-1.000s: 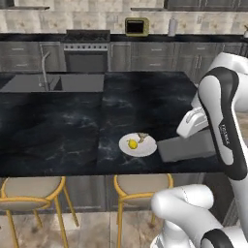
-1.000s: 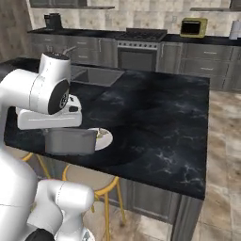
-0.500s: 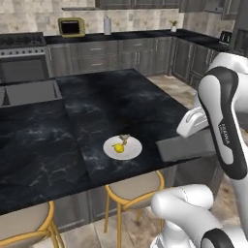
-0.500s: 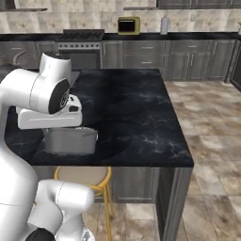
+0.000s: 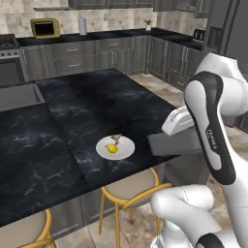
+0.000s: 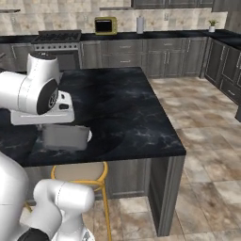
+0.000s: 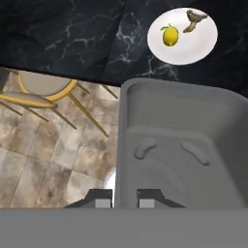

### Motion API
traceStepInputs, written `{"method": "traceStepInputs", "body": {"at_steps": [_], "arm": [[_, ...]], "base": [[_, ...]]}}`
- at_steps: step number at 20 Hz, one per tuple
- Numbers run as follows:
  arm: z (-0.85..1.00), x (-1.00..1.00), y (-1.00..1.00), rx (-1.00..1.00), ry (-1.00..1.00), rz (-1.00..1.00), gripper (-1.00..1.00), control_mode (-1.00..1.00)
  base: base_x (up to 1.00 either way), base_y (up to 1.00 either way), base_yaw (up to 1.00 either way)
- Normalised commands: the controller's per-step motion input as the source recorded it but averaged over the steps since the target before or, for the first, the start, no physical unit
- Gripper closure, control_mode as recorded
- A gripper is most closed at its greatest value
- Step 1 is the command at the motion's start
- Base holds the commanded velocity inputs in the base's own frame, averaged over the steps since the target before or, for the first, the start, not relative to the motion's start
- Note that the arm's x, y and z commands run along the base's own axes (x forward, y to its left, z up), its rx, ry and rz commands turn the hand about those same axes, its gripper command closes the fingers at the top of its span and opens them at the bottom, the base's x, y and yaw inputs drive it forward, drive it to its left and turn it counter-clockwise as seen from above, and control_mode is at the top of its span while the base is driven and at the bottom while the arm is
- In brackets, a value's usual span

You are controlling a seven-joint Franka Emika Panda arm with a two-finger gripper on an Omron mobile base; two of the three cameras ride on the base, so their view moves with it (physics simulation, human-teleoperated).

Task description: Retrieve the tupperware and aluminum foil from the cabinet and place them on the dining counter near the plate with mushroom and lemon to prepare for storing leftovers.

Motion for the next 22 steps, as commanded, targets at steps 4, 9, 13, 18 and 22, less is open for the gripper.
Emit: {"method": "traceStepInputs", "body": {"at_steps": [4, 9, 13, 18, 22], "arm": [[0.00, 0.35, 0.66, 0.00, -0.16, 0.00, 1.00, -1.00], [-0.03, 0.28, 0.83, -0.04, -0.23, 0.00, 1.00, -1.00], [-0.26, 0.39, 0.99, -0.04, -0.06, 0.00, 1.00, -1.00], [-0.37, 0.42, 0.96, -0.01, 0.00, 0.00, 1.00, -1.00], [-0.49, 0.51, 0.84, 0.00, 0.00, 0.00, 1.00, -1.00]], "base": [[0.00, 0.00, 0.00], [0.00, 0.00, 0.00], [0.00, 0.00, 0.00], [0.00, 0.00, 0.00], [0.00, 0.00, 0.00]]}}
